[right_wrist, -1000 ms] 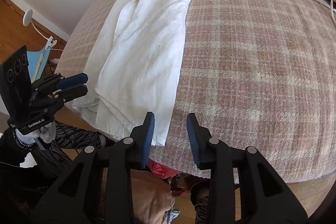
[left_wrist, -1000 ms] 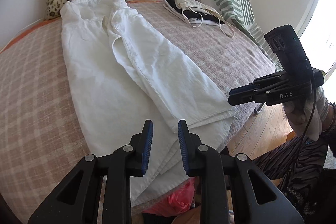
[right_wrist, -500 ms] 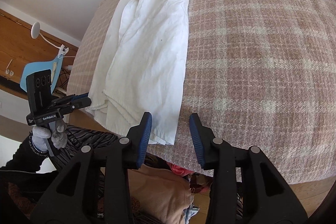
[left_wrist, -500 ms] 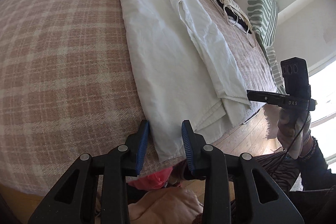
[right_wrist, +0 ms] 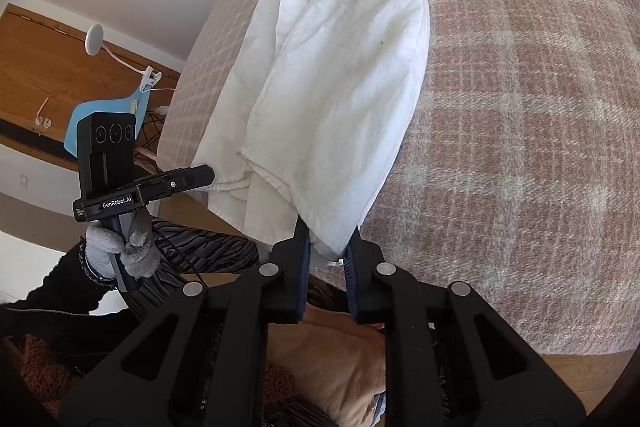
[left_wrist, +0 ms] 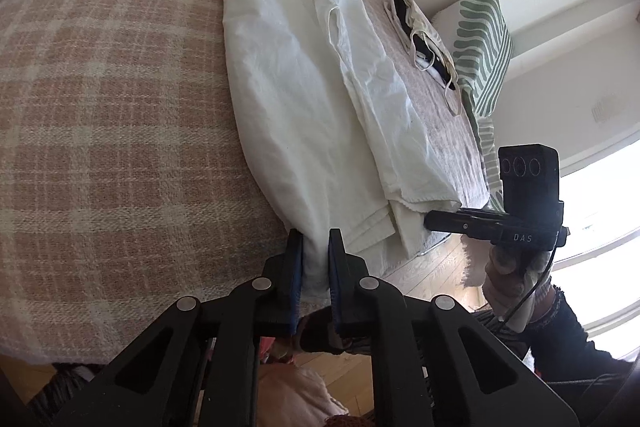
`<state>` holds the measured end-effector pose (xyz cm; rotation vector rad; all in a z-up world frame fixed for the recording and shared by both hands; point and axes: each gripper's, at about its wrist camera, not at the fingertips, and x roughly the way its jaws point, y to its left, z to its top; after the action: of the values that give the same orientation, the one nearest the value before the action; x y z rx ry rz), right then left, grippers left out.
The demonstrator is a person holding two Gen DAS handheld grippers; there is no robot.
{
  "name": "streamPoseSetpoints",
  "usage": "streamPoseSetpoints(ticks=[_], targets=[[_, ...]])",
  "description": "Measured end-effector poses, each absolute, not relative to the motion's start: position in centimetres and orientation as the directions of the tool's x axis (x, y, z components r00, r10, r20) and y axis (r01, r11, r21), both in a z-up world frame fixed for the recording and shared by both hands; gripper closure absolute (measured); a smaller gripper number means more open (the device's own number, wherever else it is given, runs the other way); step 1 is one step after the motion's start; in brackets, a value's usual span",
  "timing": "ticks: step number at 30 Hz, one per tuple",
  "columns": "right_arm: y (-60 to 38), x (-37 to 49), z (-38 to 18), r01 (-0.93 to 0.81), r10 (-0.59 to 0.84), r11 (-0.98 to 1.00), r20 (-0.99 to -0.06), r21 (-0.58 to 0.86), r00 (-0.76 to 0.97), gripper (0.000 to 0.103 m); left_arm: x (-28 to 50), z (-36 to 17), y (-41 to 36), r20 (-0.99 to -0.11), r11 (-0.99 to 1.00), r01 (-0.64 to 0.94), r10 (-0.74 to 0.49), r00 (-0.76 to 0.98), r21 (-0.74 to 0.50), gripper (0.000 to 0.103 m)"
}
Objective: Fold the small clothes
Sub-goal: 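Lift the hem with the right tool and fold it toward the collar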
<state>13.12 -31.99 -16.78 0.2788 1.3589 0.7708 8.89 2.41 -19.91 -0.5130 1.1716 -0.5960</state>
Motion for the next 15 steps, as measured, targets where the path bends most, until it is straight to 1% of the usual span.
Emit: streamPoseSetpoints(ticks=[8,15], targets=[[-31.1,13.7,-13.7,-0.361,0.722,0.663,-0.688,0.656,0.076,0.091,9.9,-16.4,1.7,-0.614,0.683,0.225,-0.726,0.310,-0.695,0.096],[-31.7,16.3,-10.9,-0.318,0.805,0.589,-0.573,0.743,0.151,0.092,12.6,-13.7,3.5,-0.513,0.608,0.189,-0.769,0.383,-0.771,0.096]])
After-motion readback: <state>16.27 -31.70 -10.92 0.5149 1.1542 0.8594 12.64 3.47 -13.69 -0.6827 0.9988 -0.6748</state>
